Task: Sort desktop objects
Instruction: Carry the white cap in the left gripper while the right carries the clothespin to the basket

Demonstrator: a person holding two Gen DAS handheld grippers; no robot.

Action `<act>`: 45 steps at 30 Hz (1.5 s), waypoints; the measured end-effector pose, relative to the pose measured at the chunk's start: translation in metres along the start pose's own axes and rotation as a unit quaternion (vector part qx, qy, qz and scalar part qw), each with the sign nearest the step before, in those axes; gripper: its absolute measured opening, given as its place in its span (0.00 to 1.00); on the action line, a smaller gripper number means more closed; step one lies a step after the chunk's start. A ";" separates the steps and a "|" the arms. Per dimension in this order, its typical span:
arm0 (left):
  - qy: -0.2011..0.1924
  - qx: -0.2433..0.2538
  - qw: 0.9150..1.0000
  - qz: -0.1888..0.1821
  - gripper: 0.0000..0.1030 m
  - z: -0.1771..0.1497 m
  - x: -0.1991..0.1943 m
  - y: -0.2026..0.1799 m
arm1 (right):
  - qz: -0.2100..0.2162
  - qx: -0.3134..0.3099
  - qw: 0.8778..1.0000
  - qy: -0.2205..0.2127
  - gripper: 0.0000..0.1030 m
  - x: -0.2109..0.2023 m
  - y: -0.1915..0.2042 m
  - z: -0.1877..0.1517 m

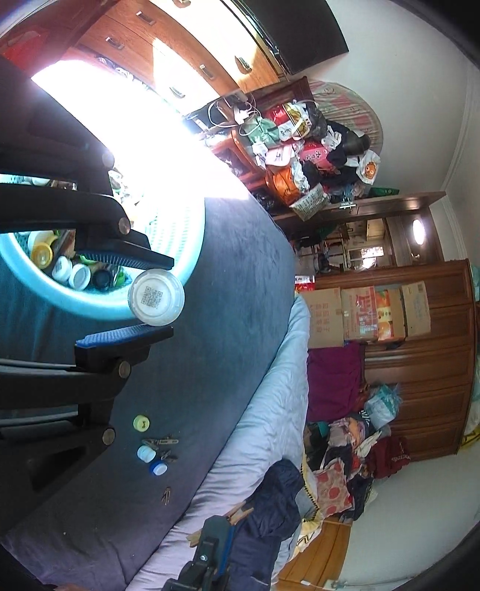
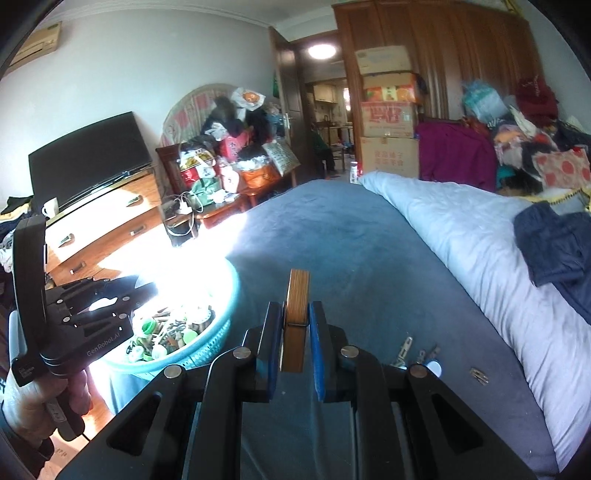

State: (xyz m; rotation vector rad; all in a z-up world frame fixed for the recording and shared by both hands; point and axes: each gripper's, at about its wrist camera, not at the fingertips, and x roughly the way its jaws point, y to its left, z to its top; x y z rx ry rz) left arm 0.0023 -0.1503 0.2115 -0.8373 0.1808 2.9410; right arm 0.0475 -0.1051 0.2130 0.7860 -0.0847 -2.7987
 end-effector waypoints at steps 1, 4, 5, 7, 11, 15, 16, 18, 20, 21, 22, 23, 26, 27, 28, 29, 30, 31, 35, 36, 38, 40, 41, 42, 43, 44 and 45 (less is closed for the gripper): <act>0.000 -0.002 1.000 0.002 0.30 0.001 0.000 0.006 | 0.002 -0.004 1.000 0.000 0.14 0.002 0.005 0.003; -0.001 -0.006 1.000 0.012 0.30 0.005 0.000 0.021 | 0.011 -0.014 1.000 0.003 0.14 0.008 0.016 0.012; -0.002 -0.007 1.000 0.013 0.30 0.007 0.000 0.027 | 0.013 -0.016 1.000 0.003 0.14 0.010 0.019 0.015; -0.003 -0.008 1.000 0.015 0.30 0.009 0.000 0.035 | 0.018 -0.021 1.000 0.004 0.14 0.013 0.022 0.023; -0.003 -0.013 1.000 0.022 0.30 0.011 -0.001 0.052 | 0.027 -0.028 0.999 0.003 0.14 0.021 0.037 0.036; 0.003 -0.019 0.999 0.030 0.30 0.006 0.002 0.067 | 0.037 -0.034 0.999 0.005 0.14 0.029 0.049 0.045; 0.004 -0.021 0.999 0.031 0.30 0.005 0.003 0.071 | 0.039 -0.036 0.999 0.005 0.14 0.030 0.052 0.047; 0.007 -0.027 0.999 0.035 0.30 0.003 0.003 0.077 | 0.044 -0.041 0.998 0.006 0.14 0.033 0.059 0.051; 0.008 -0.032 0.999 0.038 0.30 0.003 0.005 0.083 | 0.048 -0.046 0.998 0.008 0.14 0.036 0.065 0.055; 0.009 -0.034 0.999 0.039 0.30 0.002 0.006 0.086 | 0.049 -0.048 0.998 0.009 0.14 0.038 0.069 0.057; 0.010 -0.030 0.999 0.037 0.30 0.002 0.007 0.089 | 0.051 -0.050 0.997 0.009 0.14 0.040 0.071 0.058; 0.010 -0.031 0.999 0.039 0.30 0.002 0.008 0.093 | 0.053 -0.051 0.997 0.010 0.14 0.042 0.073 0.060; 0.010 -0.035 0.998 0.046 0.30 0.003 0.009 0.105 | 0.057 -0.057 0.997 0.010 0.14 0.048 0.082 0.069; 0.009 -0.037 0.998 0.049 0.30 0.003 0.009 0.109 | 0.059 -0.059 0.996 0.009 0.14 0.050 0.084 0.071; 0.009 -0.039 0.998 0.052 0.30 0.005 0.009 0.114 | 0.061 -0.061 0.996 0.009 0.14 0.051 0.087 0.075; 0.008 -0.041 0.998 0.053 0.30 0.007 0.010 0.120 | 0.063 -0.063 0.996 0.008 0.14 0.052 0.090 0.079; 0.007 -0.042 0.998 0.056 0.30 0.008 0.010 0.125 | 0.064 -0.067 0.996 0.007 0.14 0.053 0.093 0.082; 0.007 -0.043 0.997 0.058 0.30 0.010 0.011 0.130 | 0.065 -0.070 0.995 0.006 0.14 0.054 0.096 0.086; 0.006 -0.043 0.997 0.065 0.30 0.020 0.012 0.147 | 0.073 -0.079 0.994 0.005 0.14 0.061 0.109 0.099; 0.007 -0.043 0.997 0.066 0.30 0.022 0.013 0.151 | 0.076 -0.080 0.994 0.005 0.14 0.063 0.113 0.101; 0.008 -0.045 0.997 0.069 0.30 0.026 0.015 0.159 | 0.082 -0.083 0.993 0.007 0.14 0.067 0.120 0.105; 0.011 -0.047 0.996 0.070 0.30 0.029 0.017 0.168 | 0.087 -0.087 0.992 0.010 0.14 0.072 0.126 0.108; 0.011 -0.039 0.998 0.055 0.30 0.031 0.019 0.171 | 0.089 -0.089 0.992 0.012 0.14 0.075 0.129 0.109; 0.013 -0.040 0.998 0.056 0.30 0.032 0.020 0.175 | 0.092 -0.090 0.992 0.013 0.14 0.078 0.133 0.111; 0.014 -0.040 0.998 0.057 0.30 0.032 0.022 0.178 | 0.094 -0.091 0.991 0.015 0.14 0.080 0.135 0.112; 0.017 -0.040 0.997 0.057 0.30 0.032 0.024 0.181 | 0.098 -0.092 0.991 0.018 0.14 0.083 0.138 0.113; 0.019 -0.040 0.997 0.057 0.30 0.032 0.025 0.184 | 0.101 -0.093 0.990 0.020 0.14 0.086 0.141 0.113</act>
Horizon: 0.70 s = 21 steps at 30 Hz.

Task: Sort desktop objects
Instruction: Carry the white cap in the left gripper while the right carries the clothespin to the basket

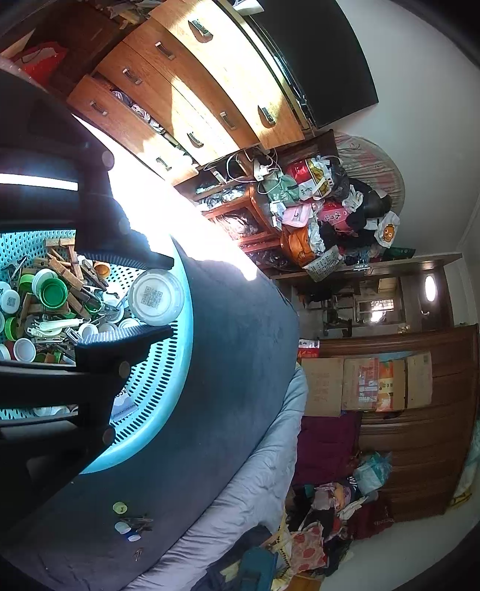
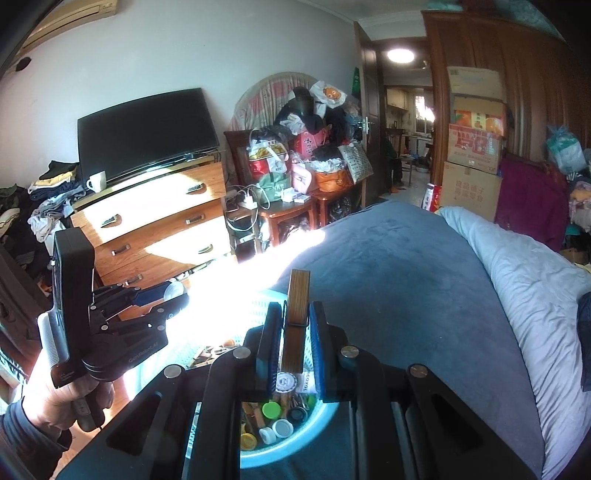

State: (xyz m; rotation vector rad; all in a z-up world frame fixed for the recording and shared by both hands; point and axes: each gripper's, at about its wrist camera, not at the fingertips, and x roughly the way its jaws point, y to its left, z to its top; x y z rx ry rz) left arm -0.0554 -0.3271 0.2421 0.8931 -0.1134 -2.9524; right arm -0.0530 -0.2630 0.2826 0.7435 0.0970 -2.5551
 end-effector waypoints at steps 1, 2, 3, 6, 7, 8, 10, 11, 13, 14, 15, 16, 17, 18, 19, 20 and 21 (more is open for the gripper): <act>0.004 0.000 1.000 0.000 0.30 0.000 0.003 0.003 | 0.002 -0.002 1.000 0.003 0.14 0.003 0.002 0.001; 0.006 0.000 1.000 0.000 0.30 -0.001 0.005 0.005 | 0.004 -0.004 1.000 0.005 0.14 0.006 0.004 0.002; 0.010 0.001 1.000 0.000 0.30 -0.002 0.007 0.007 | 0.007 -0.005 1.000 0.007 0.14 0.008 0.005 0.003; 0.020 0.002 1.000 -0.001 0.30 -0.005 0.015 0.013 | 0.014 -0.006 1.000 0.015 0.14 0.016 0.009 0.005; 0.024 0.002 1.000 -0.002 0.30 -0.007 0.018 0.015 | 0.016 -0.007 1.000 0.017 0.14 0.018 0.010 0.006; 0.027 0.002 1.000 -0.001 0.30 -0.008 0.021 0.017 | 0.016 -0.008 1.000 0.019 0.14 0.020 0.012 0.007; 0.032 0.004 0.999 -0.003 0.30 -0.010 0.025 0.018 | 0.020 -0.010 0.999 0.023 0.14 0.025 0.014 0.009; 0.035 0.004 0.999 -0.003 0.30 -0.011 0.025 0.017 | 0.022 -0.011 0.999 0.024 0.14 0.027 0.015 0.009; 0.041 0.006 0.999 -0.005 0.30 -0.013 0.030 0.019 | 0.024 -0.015 0.999 0.028 0.14 0.032 0.019 0.010; 0.044 0.007 0.999 -0.006 0.30 -0.013 0.032 0.020 | 0.025 -0.017 0.999 0.030 0.14 0.034 0.020 0.011; 0.047 0.008 0.999 -0.006 0.30 -0.013 0.033 0.021 | 0.026 -0.018 0.999 0.032 0.14 0.036 0.021 0.011; 0.049 0.009 0.999 -0.007 0.30 -0.013 0.035 0.022 | 0.027 -0.020 0.999 0.033 0.14 0.038 0.022 0.012; 0.049 0.010 0.999 -0.008 0.30 -0.013 0.037 0.024 | 0.028 -0.020 0.999 0.034 0.14 0.040 0.023 0.012; 0.051 0.010 0.999 -0.007 0.30 -0.014 0.035 0.022 | 0.029 -0.020 0.999 0.036 0.14 0.042 0.024 0.012; 0.053 0.012 0.998 -0.008 0.30 -0.014 0.037 0.023 | 0.030 -0.019 0.999 0.037 0.14 0.044 0.023 0.012; 0.055 0.013 0.998 -0.008 0.30 -0.014 0.039 0.023 | 0.032 -0.017 0.999 0.039 0.14 0.046 0.023 0.013; 0.056 0.013 0.998 -0.008 0.30 -0.014 0.040 0.024 | 0.034 -0.016 0.998 0.041 0.14 0.047 0.024 0.012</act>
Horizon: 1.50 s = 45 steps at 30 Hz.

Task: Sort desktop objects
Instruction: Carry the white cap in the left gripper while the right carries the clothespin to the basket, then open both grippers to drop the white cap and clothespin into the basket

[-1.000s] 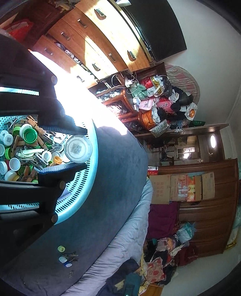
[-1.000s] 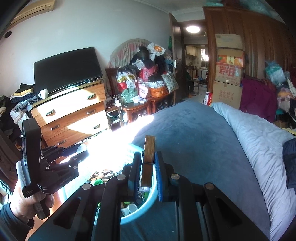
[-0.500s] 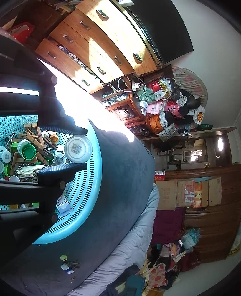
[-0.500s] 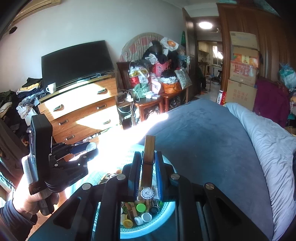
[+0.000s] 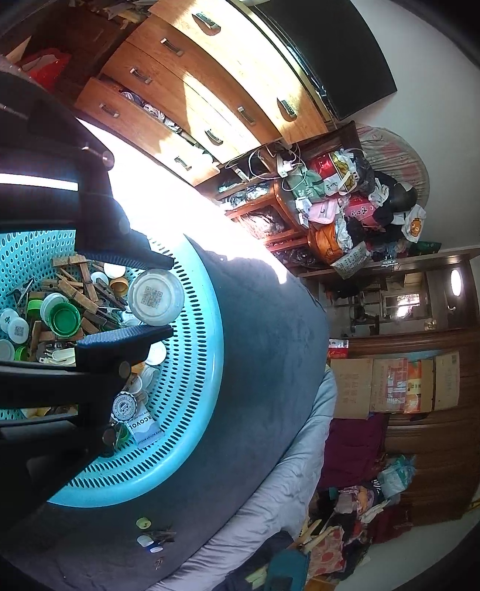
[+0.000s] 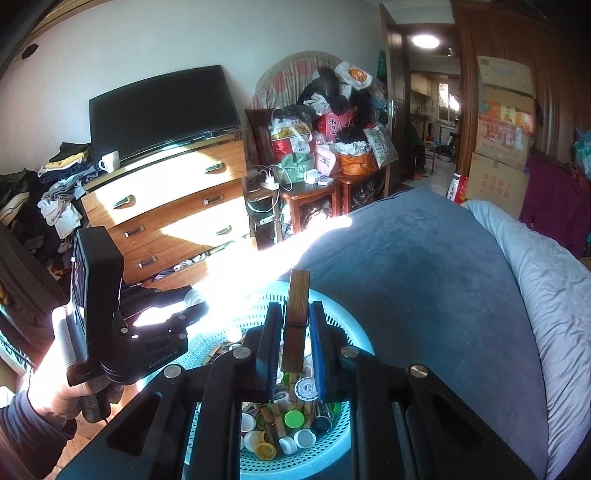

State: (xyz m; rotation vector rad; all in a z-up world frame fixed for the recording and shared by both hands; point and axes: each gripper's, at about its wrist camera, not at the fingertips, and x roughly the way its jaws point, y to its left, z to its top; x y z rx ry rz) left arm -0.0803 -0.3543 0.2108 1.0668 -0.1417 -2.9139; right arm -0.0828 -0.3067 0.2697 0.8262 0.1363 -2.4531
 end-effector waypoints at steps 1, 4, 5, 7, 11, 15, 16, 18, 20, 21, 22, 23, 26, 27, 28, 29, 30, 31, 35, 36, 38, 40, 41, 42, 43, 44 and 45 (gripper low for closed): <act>0.001 0.001 1.000 0.000 0.30 0.000 0.002 0.000 | 0.001 0.001 1.000 0.002 0.14 0.001 0.000 0.000; 0.005 0.003 1.000 -0.001 0.30 -0.001 0.004 -0.001 | 0.005 0.000 1.000 0.008 0.14 0.008 0.002 0.001; 0.007 0.003 1.000 -0.002 0.30 -0.001 0.006 -0.001 | 0.006 -0.001 1.000 0.011 0.14 0.010 0.003 0.001; 0.009 0.005 1.000 -0.001 0.30 -0.002 0.007 -0.001 | 0.010 -0.002 1.000 0.016 0.14 0.014 0.005 0.001; 0.017 0.007 1.000 -0.004 0.30 -0.004 0.014 0.001 | 0.018 0.003 0.999 0.027 0.14 0.021 0.005 0.001; 0.026 0.011 1.000 -0.006 0.30 -0.008 0.020 0.001 | 0.022 0.004 0.999 0.036 0.14 0.028 0.006 -0.002; 0.029 0.013 0.999 -0.007 0.30 -0.009 0.023 0.001 | 0.022 0.004 0.999 0.038 0.14 0.030 0.006 -0.002; 0.035 0.015 0.999 -0.009 0.30 -0.010 0.026 0.000 | 0.024 0.004 0.999 0.042 0.14 0.033 0.006 -0.004; 0.043 0.020 0.999 -0.011 0.30 -0.013 0.030 -0.002 | 0.026 0.005 0.999 0.045 0.14 0.035 0.007 -0.005; 0.046 0.023 0.999 -0.011 0.30 -0.014 0.032 -0.003 | 0.027 0.006 0.999 0.046 0.14 0.036 0.007 -0.007; 0.049 0.025 0.998 -0.012 0.30 -0.015 0.034 -0.004 | 0.029 0.006 0.998 0.048 0.14 0.038 0.007 -0.008; 0.051 0.026 0.998 -0.013 0.30 -0.016 0.036 -0.004 | 0.030 0.007 0.998 0.049 0.14 0.039 0.007 -0.009; 0.055 0.029 0.998 -0.017 0.30 -0.017 0.040 -0.005 | 0.032 0.008 0.998 0.053 0.14 0.042 0.007 -0.013; 0.056 0.030 0.998 -0.017 0.30 -0.018 0.041 -0.006 | 0.033 0.008 0.998 0.054 0.14 0.043 0.007 -0.014; 0.057 0.031 0.998 -0.017 0.30 -0.019 0.041 -0.007 | 0.034 0.008 0.998 0.055 0.14 0.044 0.007 -0.014; 0.057 0.031 0.998 -0.018 0.30 -0.019 0.042 -0.007 | 0.035 0.008 0.998 0.056 0.14 0.045 0.007 -0.014; 0.057 0.031 0.998 -0.017 0.30 -0.019 0.043 -0.008 | 0.035 0.008 0.998 0.057 0.14 0.046 0.008 -0.014; 0.057 0.031 0.998 -0.018 0.30 -0.019 0.043 -0.008 | 0.035 0.009 0.998 0.057 0.14 0.046 0.008 -0.015; 0.057 0.033 0.998 -0.019 0.30 -0.019 0.044 -0.009 | 0.036 0.009 0.998 0.058 0.14 0.048 0.007 -0.015; 0.058 0.033 0.998 -0.020 0.30 -0.020 0.044 -0.010 | 0.036 0.010 0.998 0.058 0.14 0.048 0.008 -0.015; 0.059 0.033 0.998 -0.020 0.30 -0.021 0.045 -0.010 | 0.036 0.011 0.998 0.059 0.14 0.049 0.008 -0.016; 0.061 0.034 0.997 -0.021 0.30 -0.022 0.047 -0.012 | 0.037 0.011 0.997 0.059 0.14 0.050 0.008 -0.016; 0.061 0.034 0.997 -0.021 0.30 -0.023 0.047 -0.012 | 0.037 0.011 0.997 0.060 0.14 0.052 0.009 -0.016; 0.062 0.035 0.997 -0.021 0.30 -0.023 0.047 -0.012 | 0.037 0.011 0.997 0.061 0.14 0.053 0.009 -0.017; 0.063 0.036 0.997 -0.021 0.30 -0.023 0.048 -0.012 | 0.037 0.012 0.997 0.061 0.15 0.053 0.008 -0.018; 0.063 0.035 0.997 -0.020 0.30 -0.023 0.048 -0.012 | 0.037 0.014 0.997 0.061 0.15 0.054 0.007 -0.019; 0.062 0.034 0.997 -0.019 0.30 -0.023 0.048 -0.012 | 0.038 0.017 0.997 0.061 0.15 0.056 0.006 -0.019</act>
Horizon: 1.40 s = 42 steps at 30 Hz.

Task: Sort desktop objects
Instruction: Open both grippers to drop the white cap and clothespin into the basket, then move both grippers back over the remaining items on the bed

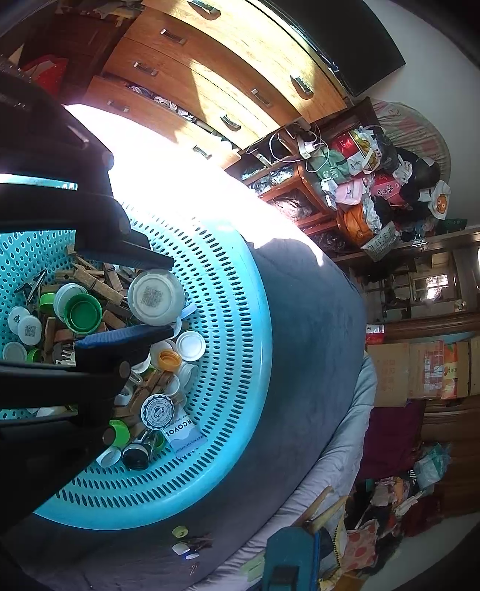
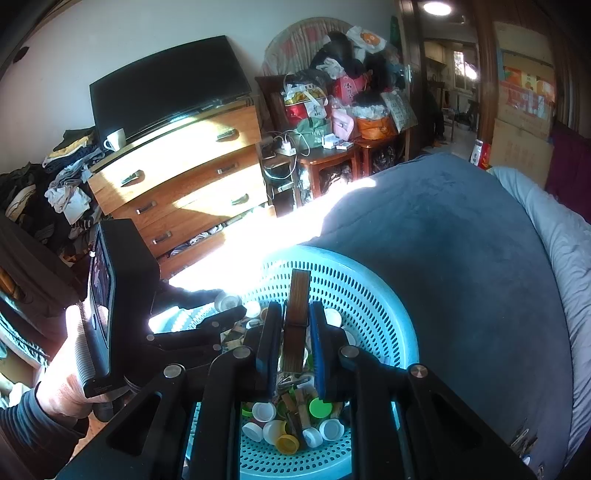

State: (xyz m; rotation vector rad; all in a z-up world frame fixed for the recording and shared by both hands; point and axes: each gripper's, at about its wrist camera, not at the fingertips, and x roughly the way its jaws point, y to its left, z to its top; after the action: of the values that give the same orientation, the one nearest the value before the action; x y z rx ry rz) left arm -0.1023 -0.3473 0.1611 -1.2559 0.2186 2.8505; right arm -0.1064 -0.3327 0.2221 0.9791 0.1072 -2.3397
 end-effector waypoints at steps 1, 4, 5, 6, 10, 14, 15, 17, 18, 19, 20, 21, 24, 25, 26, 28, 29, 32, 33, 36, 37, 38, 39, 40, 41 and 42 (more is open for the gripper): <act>0.000 -0.001 1.000 0.001 0.30 0.000 0.000 0.000 | 0.001 0.001 1.000 0.000 0.15 0.000 -0.001 -0.001; 0.000 -0.002 1.000 0.003 0.30 0.001 0.000 0.001 | 0.002 0.002 1.000 0.002 0.15 0.003 0.000 -0.003; 0.001 -0.002 1.000 0.003 0.30 0.001 0.001 0.001 | 0.003 0.002 1.000 0.003 0.15 0.004 -0.001 -0.003; 0.002 -0.002 1.000 0.003 0.30 0.000 0.001 0.001 | 0.004 0.002 1.000 0.002 0.15 0.004 -0.001 -0.004; 0.008 0.000 1.000 0.010 0.43 0.000 0.005 -0.002 | 0.014 0.008 1.000 -0.002 0.20 0.005 -0.003 -0.005; 0.006 0.001 1.000 0.021 0.50 -0.002 0.001 -0.004 | 0.015 0.015 1.000 -0.007 0.25 0.000 -0.008 -0.007; 0.006 0.001 1.000 0.022 0.50 -0.002 0.000 -0.004 | 0.016 0.016 1.000 -0.009 0.26 -0.001 -0.008 -0.008; 0.006 -0.001 1.000 0.025 0.51 -0.001 -0.002 -0.006 | 0.018 0.021 1.000 -0.012 0.34 -0.005 -0.011 -0.011; 0.006 -0.002 1.000 0.026 0.52 -0.001 -0.004 -0.007 | 0.021 0.024 0.999 -0.015 0.46 -0.008 -0.014 -0.014; 0.005 -0.001 1.000 0.027 0.55 0.000 -0.005 -0.008 | 0.023 0.029 0.999 -0.018 0.59 -0.011 -0.016 -0.016; 0.003 0.000 1.000 0.028 0.57 0.000 -0.008 -0.011 | 0.027 0.036 0.999 -0.020 0.64 -0.014 -0.019 -0.020; 0.000 0.003 1.000 0.029 0.57 0.000 -0.011 -0.014 | 0.030 0.042 0.998 -0.022 0.71 -0.017 -0.022 -0.025; -0.003 0.012 1.000 0.027 0.57 0.000 -0.018 -0.024 | 0.018 0.052 0.998 -0.023 0.79 -0.027 -0.031 -0.045; -0.004 0.015 1.000 0.026 0.57 0.001 -0.019 -0.026 | 0.015 0.057 0.998 -0.021 0.80 -0.029 -0.036 -0.053; -0.005 0.017 1.000 0.025 0.57 0.000 -0.021 -0.031 | 0.012 0.064 0.998 -0.019 0.80 -0.033 -0.041 -0.063; -0.006 0.019 1.000 0.020 0.57 -0.002 -0.023 -0.037 | -0.001 0.074 0.997 -0.018 0.81 -0.041 -0.050 -0.085; -0.006 0.019 1.000 0.017 0.57 -0.003 -0.024 -0.041 | -0.013 0.077 0.997 -0.021 0.81 -0.047 -0.055 -0.099; -0.006 0.026 1.000 0.009 0.57 -0.007 -0.027 -0.055 | -0.044 0.092 0.994 -0.027 0.88 -0.066 -0.075 -0.147; -0.007 0.031 0.999 0.007 0.57 -0.008 -0.028 -0.062 | -0.056 0.103 0.993 -0.025 0.90 -0.071 -0.084 -0.164; -0.011 0.046 0.999 -0.013 0.57 -0.010 -0.033 -0.088 | -0.088 0.152 0.985 -0.004 0.90 -0.083 -0.119 -0.218; -0.014 0.053 0.998 -0.021 0.57 -0.012 -0.035 -0.097 | -0.105 0.165 0.981 0.002 0.90 -0.088 -0.131 -0.237; -0.018 0.063 0.997 -0.030 0.57 -0.014 -0.039 -0.110 | -0.119 0.177 0.977 0.006 0.90 -0.094 -0.141 -0.255; -0.023 0.073 0.996 -0.040 0.57 -0.017 -0.044 -0.123 | -0.132 0.186 0.974 0.010 0.90 -0.100 -0.152 -0.272; -0.030 0.087 0.994 -0.058 0.58 -0.021 -0.051 -0.141 | -0.150 0.192 0.970 0.015 0.90 -0.106 -0.162 -0.289; -0.034 0.099 0.992 -0.074 0.61 -0.025 -0.055 -0.155 | -0.169 0.198 0.965 0.021 0.90 -0.111 -0.172 -0.306; -0.038 0.110 0.989 -0.093 0.64 -0.030 -0.059 -0.172 | -0.183 0.205 0.961 0.027 0.90 -0.116 -0.182 -0.322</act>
State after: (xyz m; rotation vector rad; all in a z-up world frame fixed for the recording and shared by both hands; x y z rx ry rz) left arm -0.0276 -0.1788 0.1635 -1.0637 0.3823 2.6255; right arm 0.0576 -0.0329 0.0397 1.3138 -0.2032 -2.7398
